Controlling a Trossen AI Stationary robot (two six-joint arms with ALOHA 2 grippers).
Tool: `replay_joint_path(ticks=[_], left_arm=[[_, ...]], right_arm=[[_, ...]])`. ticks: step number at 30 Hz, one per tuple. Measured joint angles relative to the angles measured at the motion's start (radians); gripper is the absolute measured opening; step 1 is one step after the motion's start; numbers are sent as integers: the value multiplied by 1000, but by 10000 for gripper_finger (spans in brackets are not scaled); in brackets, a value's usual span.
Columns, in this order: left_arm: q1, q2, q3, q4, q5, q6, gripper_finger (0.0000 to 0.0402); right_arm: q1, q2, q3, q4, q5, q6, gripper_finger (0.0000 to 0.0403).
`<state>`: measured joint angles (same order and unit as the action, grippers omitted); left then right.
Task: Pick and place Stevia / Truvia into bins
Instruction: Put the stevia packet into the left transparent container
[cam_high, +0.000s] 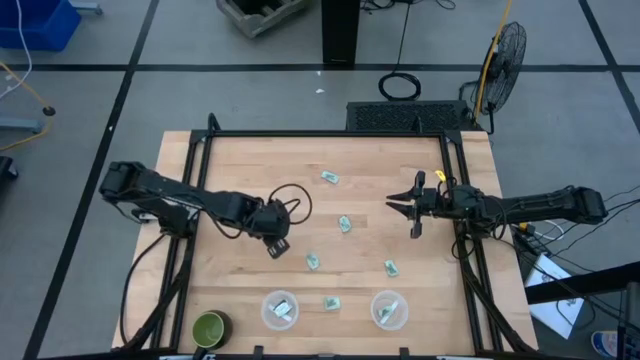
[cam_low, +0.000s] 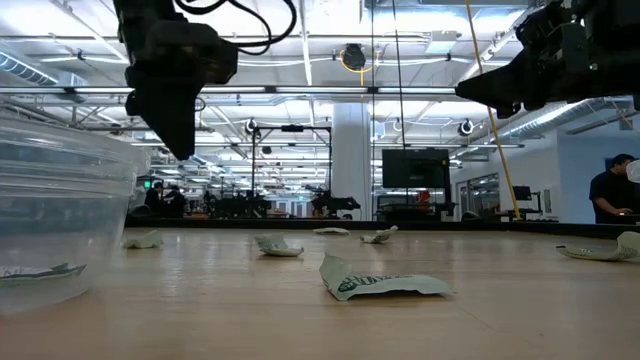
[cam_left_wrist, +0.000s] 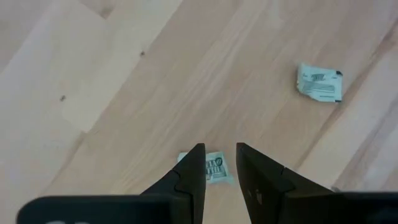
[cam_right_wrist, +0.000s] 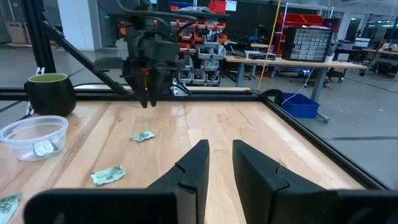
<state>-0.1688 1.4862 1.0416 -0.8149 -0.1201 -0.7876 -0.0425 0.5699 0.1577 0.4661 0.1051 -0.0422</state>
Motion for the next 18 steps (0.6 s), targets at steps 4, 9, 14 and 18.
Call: replay_joint_path(ticks=[4, 9, 14, 18], left_arm=[[-6, 30, -26, 25, -3, 3, 93], [-7, 73, -61, 42, 44, 0, 93], [-19, 108, -96, 106, 80, 17, 93], [-36, 133, -109, 139, 89, 65, 93]], right_arm=[[0, 3, 0, -1, 0, 0, 63], [0, 5, 0, -19, -1, 3, 63], [0, 18, 0, -33, -1, 3, 63], [0, 23, 0, -37, -2, 20, 63]])
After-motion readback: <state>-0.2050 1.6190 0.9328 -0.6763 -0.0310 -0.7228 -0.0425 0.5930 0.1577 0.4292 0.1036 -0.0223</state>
